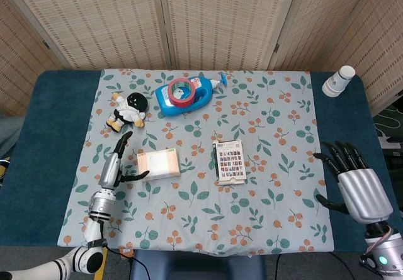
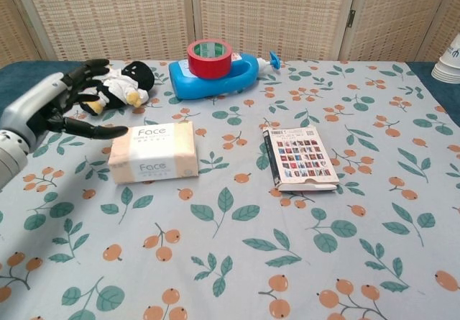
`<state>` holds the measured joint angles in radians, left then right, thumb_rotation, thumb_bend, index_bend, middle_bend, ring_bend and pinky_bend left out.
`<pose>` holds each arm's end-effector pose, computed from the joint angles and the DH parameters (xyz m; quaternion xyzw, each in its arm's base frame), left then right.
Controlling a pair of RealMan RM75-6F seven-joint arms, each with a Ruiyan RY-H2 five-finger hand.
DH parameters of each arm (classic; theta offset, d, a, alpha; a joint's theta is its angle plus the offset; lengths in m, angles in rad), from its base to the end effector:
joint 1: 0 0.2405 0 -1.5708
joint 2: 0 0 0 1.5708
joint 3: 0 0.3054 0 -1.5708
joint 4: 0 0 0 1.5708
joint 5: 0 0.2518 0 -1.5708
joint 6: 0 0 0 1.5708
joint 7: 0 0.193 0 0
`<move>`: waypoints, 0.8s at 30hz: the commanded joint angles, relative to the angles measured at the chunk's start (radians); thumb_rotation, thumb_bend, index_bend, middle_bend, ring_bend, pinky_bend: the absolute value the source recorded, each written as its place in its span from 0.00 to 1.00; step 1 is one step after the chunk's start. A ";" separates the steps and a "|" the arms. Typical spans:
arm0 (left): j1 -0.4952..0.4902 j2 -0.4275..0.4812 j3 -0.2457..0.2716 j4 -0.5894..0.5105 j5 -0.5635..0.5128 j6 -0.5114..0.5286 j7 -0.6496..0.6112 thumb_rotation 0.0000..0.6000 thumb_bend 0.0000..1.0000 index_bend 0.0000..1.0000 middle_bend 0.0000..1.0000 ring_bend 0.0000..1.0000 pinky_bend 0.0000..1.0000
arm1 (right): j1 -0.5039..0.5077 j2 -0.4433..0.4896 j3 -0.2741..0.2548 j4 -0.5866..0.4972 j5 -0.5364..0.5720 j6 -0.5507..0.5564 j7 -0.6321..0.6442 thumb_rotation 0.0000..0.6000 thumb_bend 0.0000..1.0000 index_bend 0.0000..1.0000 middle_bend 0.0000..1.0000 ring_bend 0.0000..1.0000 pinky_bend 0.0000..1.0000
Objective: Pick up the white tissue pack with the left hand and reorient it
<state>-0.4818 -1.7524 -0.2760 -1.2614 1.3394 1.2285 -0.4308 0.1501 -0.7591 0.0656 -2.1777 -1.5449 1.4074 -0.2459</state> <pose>-0.2327 0.4026 -0.0652 -0.4568 -0.5625 -0.6016 0.3361 -0.2295 -0.2424 0.1947 0.6571 -0.3506 0.3927 0.5395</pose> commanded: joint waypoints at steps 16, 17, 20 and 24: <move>0.063 0.774 0.116 -0.616 0.053 -0.097 0.889 1.00 0.15 0.12 0.08 0.00 0.14 | -0.029 0.054 -0.034 -0.070 -0.042 -0.003 -0.022 1.00 0.11 0.22 0.07 0.00 0.07; 0.071 0.795 0.127 -0.633 0.031 -0.101 0.924 1.00 0.15 0.14 0.08 0.00 0.13 | -0.031 0.056 -0.035 -0.071 -0.047 0.001 -0.019 1.00 0.11 0.22 0.07 0.00 0.07; 0.086 0.860 0.159 -0.696 -0.058 -0.119 1.041 1.00 0.16 0.16 0.07 0.00 0.13 | -0.037 0.064 -0.039 -0.075 -0.051 0.002 -0.016 1.00 0.11 0.22 0.07 0.00 0.07; 0.102 0.880 0.184 -0.741 -0.119 -0.094 1.118 1.00 0.16 0.12 0.03 0.00 0.13 | -0.035 0.067 -0.039 -0.079 -0.046 -0.005 -0.020 1.00 0.11 0.22 0.07 0.00 0.07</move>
<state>-0.4040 -0.9148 -0.1281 -1.9525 1.2730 1.1285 0.6432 0.1147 -0.6917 0.0267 -2.2570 -1.5910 1.4031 -0.2655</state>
